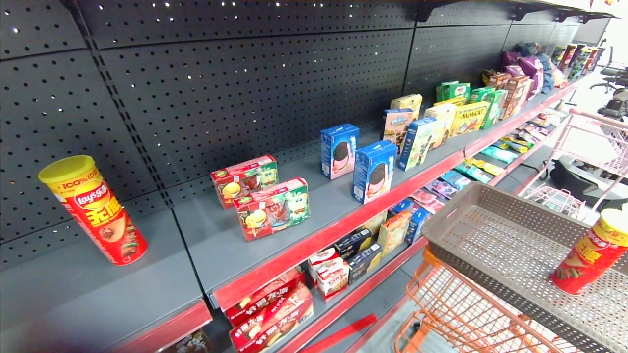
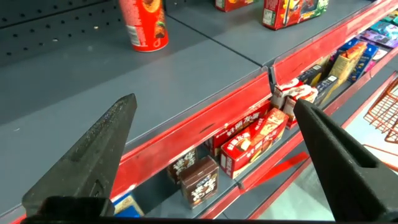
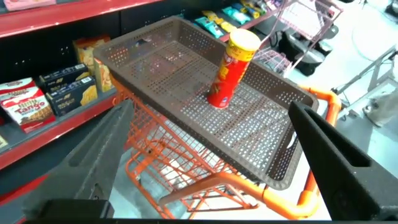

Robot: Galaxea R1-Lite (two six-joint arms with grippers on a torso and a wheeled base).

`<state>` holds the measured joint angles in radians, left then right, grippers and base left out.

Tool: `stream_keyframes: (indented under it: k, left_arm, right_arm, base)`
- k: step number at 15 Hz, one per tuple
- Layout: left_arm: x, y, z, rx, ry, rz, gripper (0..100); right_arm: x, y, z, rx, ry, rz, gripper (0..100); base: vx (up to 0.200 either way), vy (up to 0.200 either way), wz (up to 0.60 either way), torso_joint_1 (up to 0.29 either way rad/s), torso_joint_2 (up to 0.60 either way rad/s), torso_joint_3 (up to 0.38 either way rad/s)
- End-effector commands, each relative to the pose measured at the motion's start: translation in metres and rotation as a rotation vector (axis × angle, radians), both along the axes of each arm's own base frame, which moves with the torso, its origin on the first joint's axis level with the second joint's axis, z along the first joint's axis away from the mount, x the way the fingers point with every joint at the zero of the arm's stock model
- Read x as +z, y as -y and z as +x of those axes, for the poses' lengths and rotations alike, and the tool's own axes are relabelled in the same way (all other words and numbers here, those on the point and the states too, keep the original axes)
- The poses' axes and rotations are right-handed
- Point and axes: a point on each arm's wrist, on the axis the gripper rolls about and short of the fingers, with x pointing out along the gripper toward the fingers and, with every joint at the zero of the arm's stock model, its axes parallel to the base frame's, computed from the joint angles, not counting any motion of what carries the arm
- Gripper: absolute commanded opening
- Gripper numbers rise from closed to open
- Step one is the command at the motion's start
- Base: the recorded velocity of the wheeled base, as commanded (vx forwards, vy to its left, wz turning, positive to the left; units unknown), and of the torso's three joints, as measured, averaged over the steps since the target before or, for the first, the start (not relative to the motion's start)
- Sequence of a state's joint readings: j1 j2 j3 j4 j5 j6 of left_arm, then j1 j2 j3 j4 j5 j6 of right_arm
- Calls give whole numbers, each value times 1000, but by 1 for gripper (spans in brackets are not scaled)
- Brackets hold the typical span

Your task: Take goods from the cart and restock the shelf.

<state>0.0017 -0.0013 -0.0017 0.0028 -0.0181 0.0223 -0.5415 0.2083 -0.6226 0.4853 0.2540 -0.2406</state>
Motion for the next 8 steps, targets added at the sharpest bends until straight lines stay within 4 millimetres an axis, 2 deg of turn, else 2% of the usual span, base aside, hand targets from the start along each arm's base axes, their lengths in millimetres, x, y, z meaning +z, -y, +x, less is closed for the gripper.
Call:
stream_keyframes:
  k: [1, 8]
  left_arm:
    - [0, 0, 0, 0, -2, -1, 100]
    - [0, 0, 0, 1, -2, -2, 100]
  right_arm:
    - [0, 0, 0, 1, -1, 0, 100]
    - [0, 1, 0, 8, -4, 2, 100]
  base:
    - [0, -200, 0, 2, 2, 7]
    - [0, 0, 0, 0, 0, 0]
